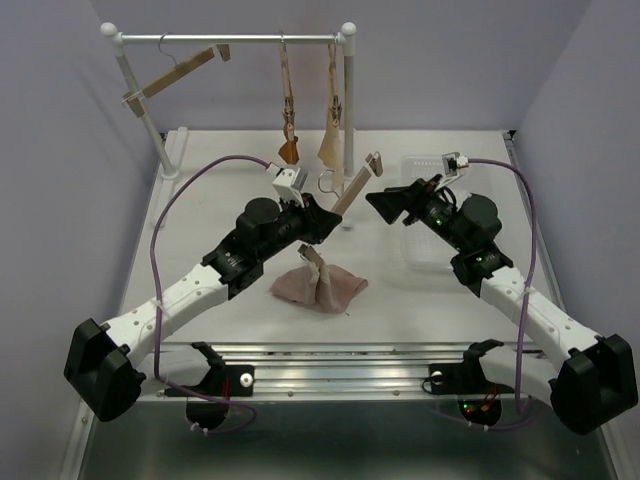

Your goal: Remove the underwear clipped to the hanger

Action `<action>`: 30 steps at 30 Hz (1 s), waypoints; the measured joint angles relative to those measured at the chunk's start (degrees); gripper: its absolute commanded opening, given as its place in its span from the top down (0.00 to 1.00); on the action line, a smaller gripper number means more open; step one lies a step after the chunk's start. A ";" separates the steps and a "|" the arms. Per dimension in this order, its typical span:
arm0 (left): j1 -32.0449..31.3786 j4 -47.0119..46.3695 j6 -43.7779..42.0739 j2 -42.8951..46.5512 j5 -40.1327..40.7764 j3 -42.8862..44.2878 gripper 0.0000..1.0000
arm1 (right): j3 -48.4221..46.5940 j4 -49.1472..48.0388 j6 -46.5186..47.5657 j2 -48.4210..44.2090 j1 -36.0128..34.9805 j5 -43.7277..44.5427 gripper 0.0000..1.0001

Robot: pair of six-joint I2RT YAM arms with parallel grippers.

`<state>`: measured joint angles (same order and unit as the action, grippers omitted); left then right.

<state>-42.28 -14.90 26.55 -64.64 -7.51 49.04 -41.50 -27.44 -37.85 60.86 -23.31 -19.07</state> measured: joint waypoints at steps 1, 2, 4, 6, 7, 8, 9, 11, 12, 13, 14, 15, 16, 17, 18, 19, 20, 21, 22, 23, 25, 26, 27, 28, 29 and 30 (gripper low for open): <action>-0.02 -0.57 0.61 0.02 -0.46 -0.48 1.00 | 0.46 -1.20 -1.46 0.35 0.00 -0.42 0.00; -0.02 -0.92 0.98 0.04 -0.90 -0.81 1.00 | 0.79 -2.80 -2.93 0.98 0.00 -0.96 0.00; -0.02 -1.90 1.92 0.26 -1.53 -1.40 1.00 | 0.94 -5.44 -5.60 2.95 0.00 -2.27 0.00; -0.02 -3.13 2.80 0.74 -1.88 -2.10 1.00 | 1.07 -7.91 -7.58 4.61 0.00 -3.69 0.00; -0.02 -3.65 3.04 0.98 -1.95 -2.40 1.00 | 1.16 -8.81 -8.17 5.07 0.00 -4.26 0.00; -0.02 -4.39 3.45 1.40 -1.95 -2.95 1.00 | 1.18 -10.29 -9.27 5.92 0.00 -5.20 0.00; -0.02 -5.25 3.87 1.86 -1.97 -3.54 1.00 | 1.18 -11.32 -9.94 6.49 0.00 -5.62 0.00; -0.02 -6.45 4.48 2.32 -1.99 -4.33 1.00 | 1.18 -13.25 -11.13 7.78 0.00 -6.69 0.00; -0.02 -6.80 4.74 2.47 -2.08 -4.57 1.00 | 1.18 -14.27 -11.93 8.52 0.00 -7.15 0.00; -0.02 -7.02 4.98 2.49 -2.14 -4.68 1.00 | 1.18 -14.82 -12.35 8.94 0.00 -7.48 0.00; -0.02 -7.50 5.29 2.49 -2.29 -4.90 1.00 | 1.18 -15.80 -13.11 9.70 0.00 -7.85 0.00; -0.02 -7.98 5.49 2.49 -2.40 -5.11 1.00 | 1.18 -16.61 -13.79 10.25 0.00 -8.20 0.00; -0.02 -8.24 5.57 2.49 -2.54 -5.20 1.00 | 1.18 -17.31 -14.40 10.84 0.00 -8.46 0.00; -0.02 -8.59 5.73 2.49 -2.71 -5.31 1.00 | 1.18 -18.21 -15.15 11.56 0.00 -8.76 0.00; -0.02 -8.90 5.84 2.49 -2.84 -5.40 1.00 | 1.18 -19.28 -16.00 12.33 0.00 -9.03 0.00; -0.02 -9.18 5.92 2.49 -3.02 -5.44 1.00 | 1.18 -20.50 -16.61 13.05 0.00 -9.35 0.00; -0.02 -9.51 5.99 2.49 -3.10 -5.51 1.00 | 1.18 -21.97 -17.51 13.94 0.00 -9.57 0.00; -0.02 -9.73 6.12 2.49 -3.19 -5.57 1.00 | 1.18 -23.08 -18.08 14.67 -0.02 -9.81 0.00; -0.02 -10.01 6.21 2.49 -3.32 -5.66 1.00 | 1.18 -24.11 -18.73 15.43 -0.02 -9.94 0.00; -0.02 -10.56 6.38 2.49 -3.48 -5.88 1.00 | 1.18 -25.03 -19.34 16.26 -0.04 -10.10 0.00; -0.02 -11.17 6.69 2.49 -3.72 -6.27 1.00 | 1.18 -26.40 -20.17 17.44 -0.46 -10.14 0.00; -0.02 -11.39 6.88 2.49 -4.00 -6.40 1.00 | 1.18 -27.26 -20.46 17.92 -0.72 -10.16 0.02; -0.02 -11.65 7.02 2.49 -4.15 -6.54 1.00 | 1.18 -28.11 -20.81 18.34 -0.98 -10.16 0.04; -0.02 -12.15 7.21 2.47 -4.46 -6.71 1.00 | 1.18 -29.22 -21.22 18.80 -1.42 -10.23 0.04; -0.02 -12.46 7.34 2.47 -4.59 -6.82 1.00 | 1.18 -29.97 -21.44 19.02 -1.64 -10.32 0.06; -0.02 -12.79 7.52 2.47 -4.76 -6.99 1.00 | 1.18 -30.69 -21.70 19.19 -2.01 -10.32 0.07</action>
<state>-42.30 -27.68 34.06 -62.17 -12.27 42.04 -40.32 -58.13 -59.55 80.05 -25.32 -29.39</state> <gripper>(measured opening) 0.222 0.964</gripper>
